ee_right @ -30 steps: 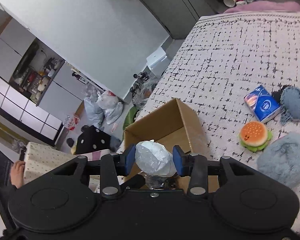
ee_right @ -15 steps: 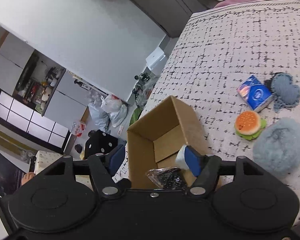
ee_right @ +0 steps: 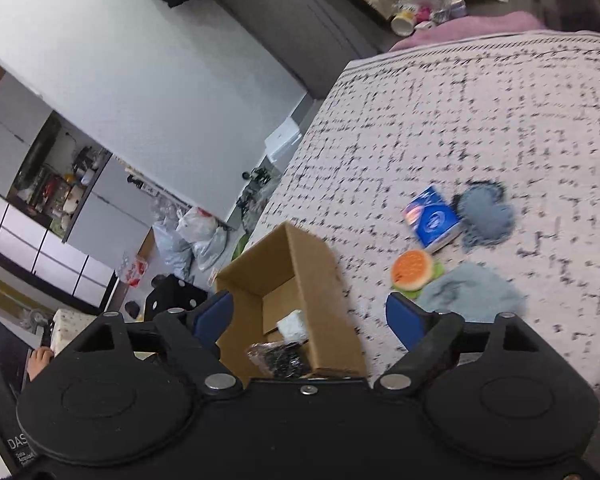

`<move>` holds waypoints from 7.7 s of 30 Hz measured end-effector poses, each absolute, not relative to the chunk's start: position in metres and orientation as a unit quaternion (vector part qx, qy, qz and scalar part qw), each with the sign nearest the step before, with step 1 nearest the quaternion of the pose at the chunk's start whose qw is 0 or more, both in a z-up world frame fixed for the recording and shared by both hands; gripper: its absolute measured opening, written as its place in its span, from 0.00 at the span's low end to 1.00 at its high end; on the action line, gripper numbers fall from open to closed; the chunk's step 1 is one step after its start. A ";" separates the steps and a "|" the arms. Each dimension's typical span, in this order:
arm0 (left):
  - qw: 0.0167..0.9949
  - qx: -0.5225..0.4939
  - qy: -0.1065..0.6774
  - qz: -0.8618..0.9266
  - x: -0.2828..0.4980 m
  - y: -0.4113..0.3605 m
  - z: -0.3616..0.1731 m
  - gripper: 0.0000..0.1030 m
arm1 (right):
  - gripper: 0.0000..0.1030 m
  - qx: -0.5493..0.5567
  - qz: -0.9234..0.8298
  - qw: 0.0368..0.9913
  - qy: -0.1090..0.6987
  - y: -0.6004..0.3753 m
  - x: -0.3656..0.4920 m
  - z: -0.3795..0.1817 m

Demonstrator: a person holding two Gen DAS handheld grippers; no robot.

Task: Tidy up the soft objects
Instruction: 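Open the right gripper over the box while the left gripper releases the bead bag inside, then move the left gripper to the light blue fluffy plush ball and close it, then close the right gripper on the plush ball beside the left gripper, then lift and carry the plush ball toward the cardboard box with both grippers, then lower the plush ball into the box with both grippers, then open both grippers to release the plush ball inside the box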

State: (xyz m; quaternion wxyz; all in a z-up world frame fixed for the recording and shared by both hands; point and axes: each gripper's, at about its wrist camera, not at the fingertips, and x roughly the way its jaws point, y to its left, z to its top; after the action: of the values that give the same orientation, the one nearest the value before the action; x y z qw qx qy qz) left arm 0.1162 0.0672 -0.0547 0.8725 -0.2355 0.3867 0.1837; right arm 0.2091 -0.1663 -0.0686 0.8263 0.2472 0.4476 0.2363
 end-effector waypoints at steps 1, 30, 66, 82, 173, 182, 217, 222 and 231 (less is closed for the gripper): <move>0.874 -0.233 0.386 0.181 0.117 0.063 -0.053 0.75 | 0.80 0.247 0.234 0.828 0.446 -0.172 0.209 -0.068; 0.878 -0.198 0.419 0.117 0.148 -0.037 -0.062 0.75 | 0.80 0.253 0.175 0.839 0.449 -0.271 0.219 -0.101; 0.834 -0.235 0.484 0.124 0.202 -0.068 -0.139 0.31 | 0.50 0.317 0.173 0.760 0.540 -0.271 0.266 -0.172; 0.818 -0.275 0.488 0.131 0.209 -0.061 -0.160 0.24 | 0.59 0.322 0.182 0.739 0.563 -0.255 0.282 -0.190; 0.882 -0.315 0.337 0.094 0.128 0.056 -0.031 0.21 | 0.25 0.241 0.244 0.848 0.404 -0.122 0.207 -0.051; 0.870 -0.335 0.346 0.107 0.129 0.082 -0.052 0.21 | 0.25 0.222 0.244 0.842 0.426 -0.094 0.211 -0.069; 0.832 -0.369 0.383 0.157 0.127 0.127 -0.102 0.21 | 0.42 0.183 0.239 0.829 0.472 -0.065 0.210 -0.097; 0.836 -0.359 0.382 0.164 0.124 0.124 -0.090 0.23 | 0.42 0.194 0.240 0.830 0.465 -0.074 0.208 -0.090; 0.845 -0.337 0.383 0.159 0.127 0.103 -0.078 0.42 | 0.48 0.209 0.223 0.835 0.457 -0.105 0.208 -0.084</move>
State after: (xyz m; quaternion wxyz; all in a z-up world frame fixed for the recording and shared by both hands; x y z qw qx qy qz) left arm 0.1266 0.1035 -0.0777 0.8450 -0.3375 0.3834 0.1587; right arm 0.2080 -0.1050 -0.0838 0.8353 0.2093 0.4568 0.2231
